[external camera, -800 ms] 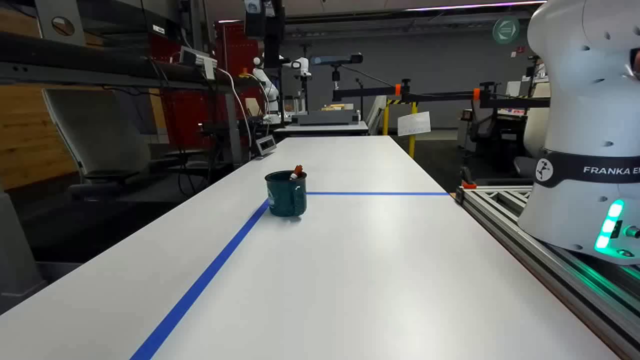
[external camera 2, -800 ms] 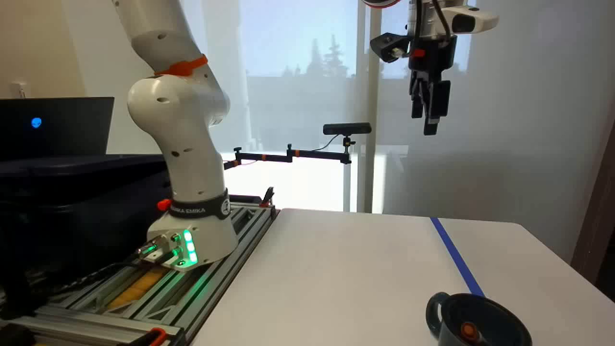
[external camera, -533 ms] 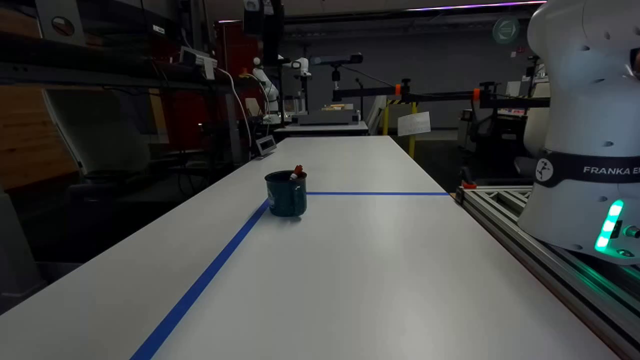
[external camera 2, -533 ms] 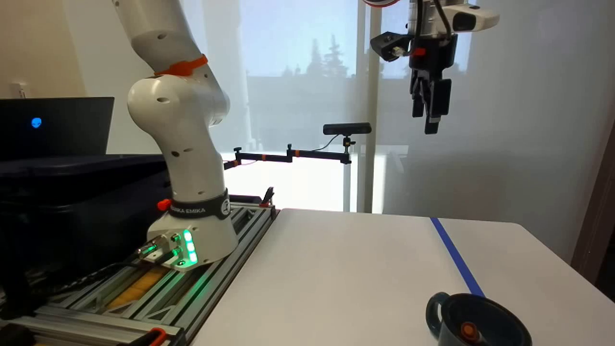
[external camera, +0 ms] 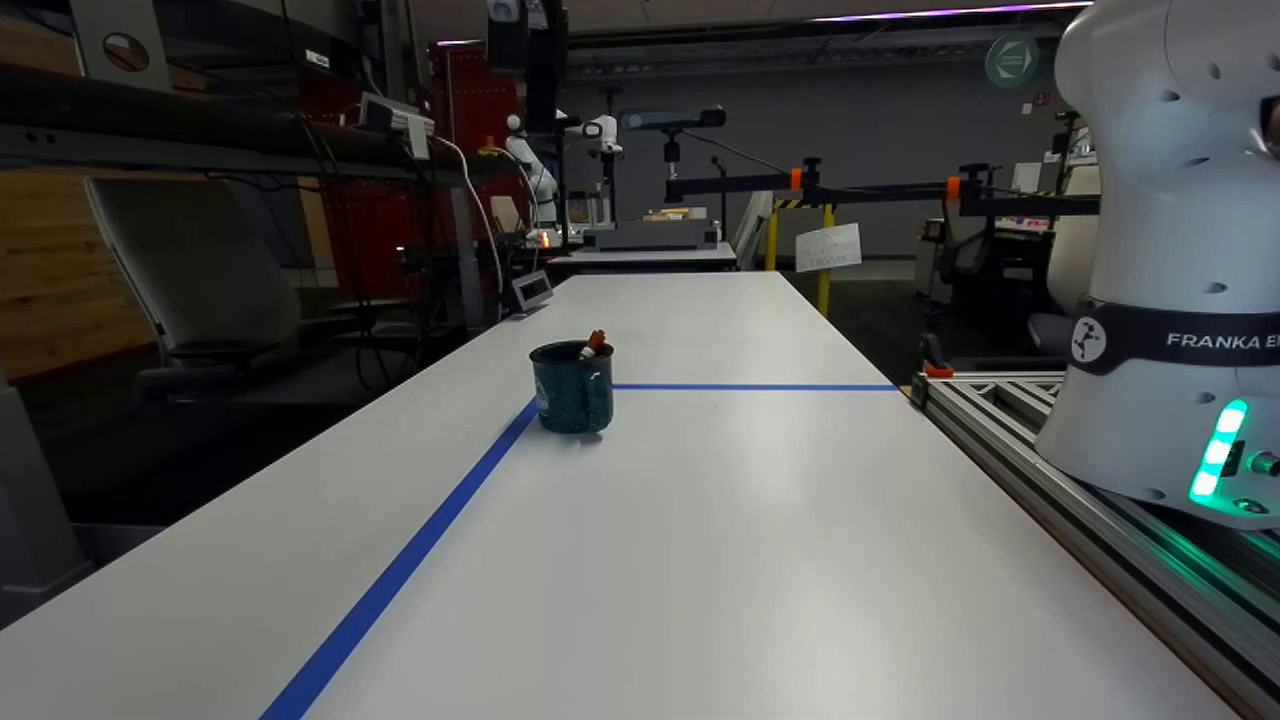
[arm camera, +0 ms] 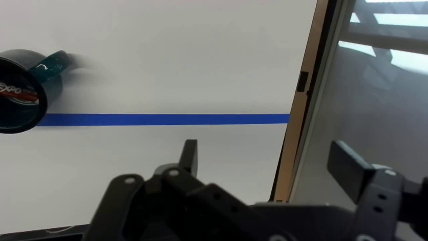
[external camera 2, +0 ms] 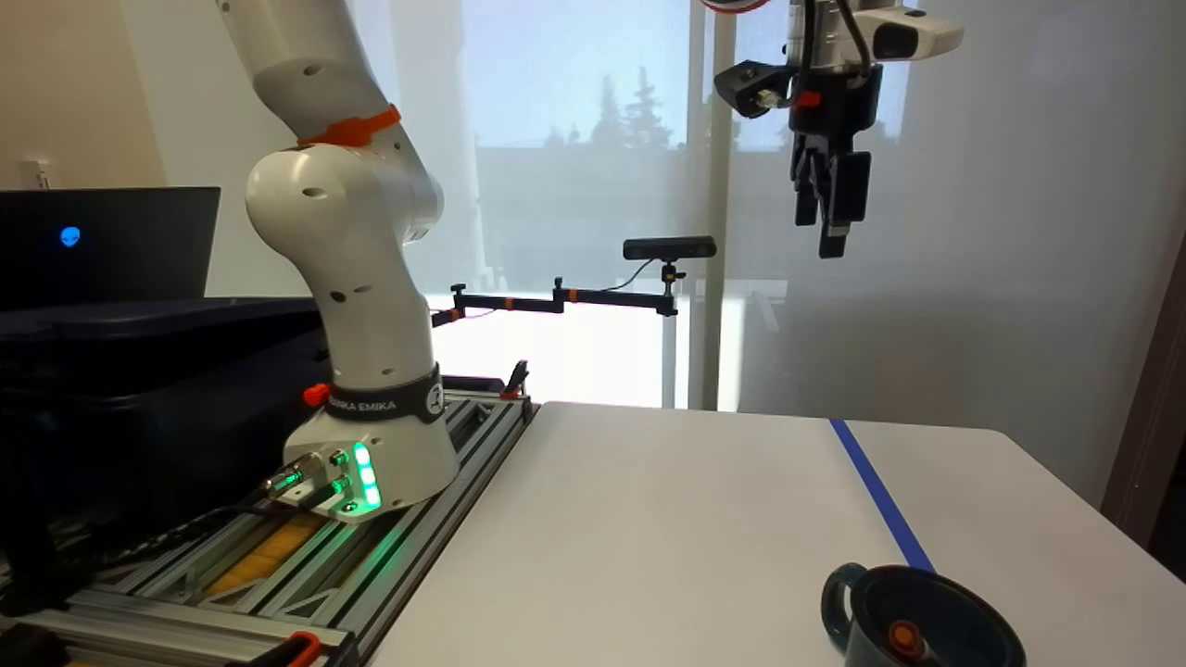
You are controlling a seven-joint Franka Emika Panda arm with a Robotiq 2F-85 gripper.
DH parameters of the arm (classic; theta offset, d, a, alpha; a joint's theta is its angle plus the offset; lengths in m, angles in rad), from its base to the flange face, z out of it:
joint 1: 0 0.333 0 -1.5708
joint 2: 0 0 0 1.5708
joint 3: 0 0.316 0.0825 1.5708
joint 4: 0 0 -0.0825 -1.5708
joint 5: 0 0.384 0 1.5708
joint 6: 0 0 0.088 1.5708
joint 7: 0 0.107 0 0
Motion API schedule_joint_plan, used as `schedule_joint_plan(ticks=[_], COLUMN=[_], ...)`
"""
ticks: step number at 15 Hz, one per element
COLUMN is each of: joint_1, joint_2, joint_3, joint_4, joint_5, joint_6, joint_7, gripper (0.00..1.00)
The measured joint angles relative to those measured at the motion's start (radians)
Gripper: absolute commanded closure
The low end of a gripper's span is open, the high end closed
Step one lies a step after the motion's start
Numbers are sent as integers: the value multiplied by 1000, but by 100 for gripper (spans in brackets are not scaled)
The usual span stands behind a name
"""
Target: Remove the marker from the mug.
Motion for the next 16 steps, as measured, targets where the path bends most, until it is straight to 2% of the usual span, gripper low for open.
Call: schedule_joint_plan(ticks=[11,16], joint_1=[-6,-34], joint_2=[2,29], joint_3=[8,27], joint_4=[0,-12], joint_5=[-9,-194], joint_6=[10,128], joint_7=[-6,-81], gripper=[0,0])
